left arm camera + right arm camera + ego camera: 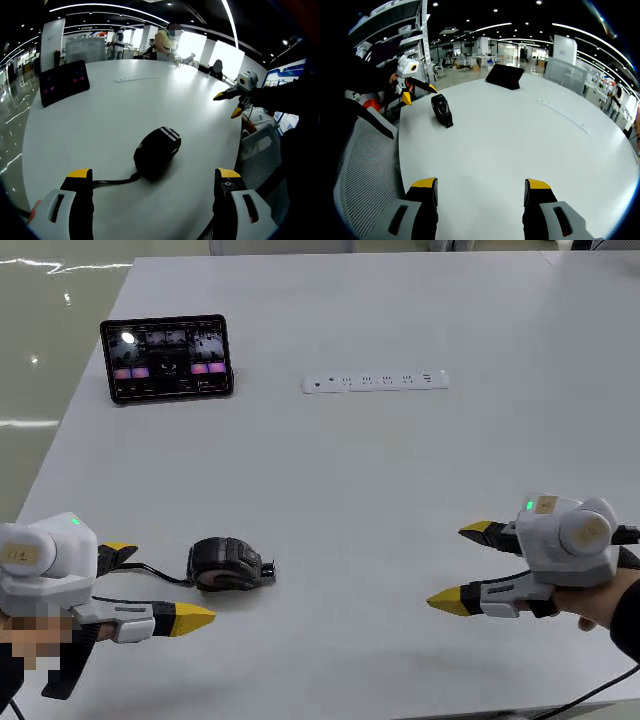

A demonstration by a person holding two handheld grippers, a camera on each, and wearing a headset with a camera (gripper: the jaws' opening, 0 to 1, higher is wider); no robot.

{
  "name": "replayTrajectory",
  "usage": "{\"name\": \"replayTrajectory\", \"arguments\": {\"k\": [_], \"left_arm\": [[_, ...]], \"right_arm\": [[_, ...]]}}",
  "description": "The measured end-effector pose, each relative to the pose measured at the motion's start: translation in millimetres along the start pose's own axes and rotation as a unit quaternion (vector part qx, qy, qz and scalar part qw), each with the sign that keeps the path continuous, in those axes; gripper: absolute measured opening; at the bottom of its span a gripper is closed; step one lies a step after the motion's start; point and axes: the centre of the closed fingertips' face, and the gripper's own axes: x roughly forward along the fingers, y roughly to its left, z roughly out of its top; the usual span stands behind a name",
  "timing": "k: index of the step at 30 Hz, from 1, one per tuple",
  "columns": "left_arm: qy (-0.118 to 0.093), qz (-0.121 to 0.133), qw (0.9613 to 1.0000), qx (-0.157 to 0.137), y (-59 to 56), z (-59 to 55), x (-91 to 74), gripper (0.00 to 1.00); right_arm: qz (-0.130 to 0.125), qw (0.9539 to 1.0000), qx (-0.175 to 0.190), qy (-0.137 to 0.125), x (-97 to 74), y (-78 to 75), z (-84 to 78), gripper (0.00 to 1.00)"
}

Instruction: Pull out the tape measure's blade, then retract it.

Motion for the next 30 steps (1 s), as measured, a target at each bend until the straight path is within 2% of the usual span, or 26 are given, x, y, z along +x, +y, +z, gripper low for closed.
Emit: {"name": "replayTrajectory", "arguments": {"k": [6,11,16,21,26,30], "left_arm": [[0.001,0.004,1.0,0.003,8.2,-5.5,-13.7,0.99],[0.006,0.011,0.9998,0.014,14.2,-11.3,-27.3,0.99],[0.004,0.033,0.9994,0.011,24.8,-14.3,-37.7,0.99],[-0.001,0.037,0.9993,0.005,27.3,-14.6,-42.3,0.99],[0.007,0.033,0.9994,0.01,25.5,-17.5,-45.5,0.99],[0.011,0.03,0.9994,0.015,26.5,-15.8,-49.4,0.99]], "right_arm": [[-0.01,0.9999,-0.005,-0.001,-14.8,-3.1,-10.3,0.76],[-0.012,0.9998,-0.016,0.002,-25.1,-7.2,-19.1,0.77],[-0.025,0.9996,-0.006,0.011,-38.2,-18.1,-33.2,0.81],[-0.037,0.9989,0.014,0.026,-51.3,-26.7,-52.7,0.9],[-0.053,0.998,0.025,0.024,-62.9,-32.0,-61.3,0.95],[-0.056,0.9978,0.029,0.022,-68.2,-30.8,-67.0,0.99]]}}
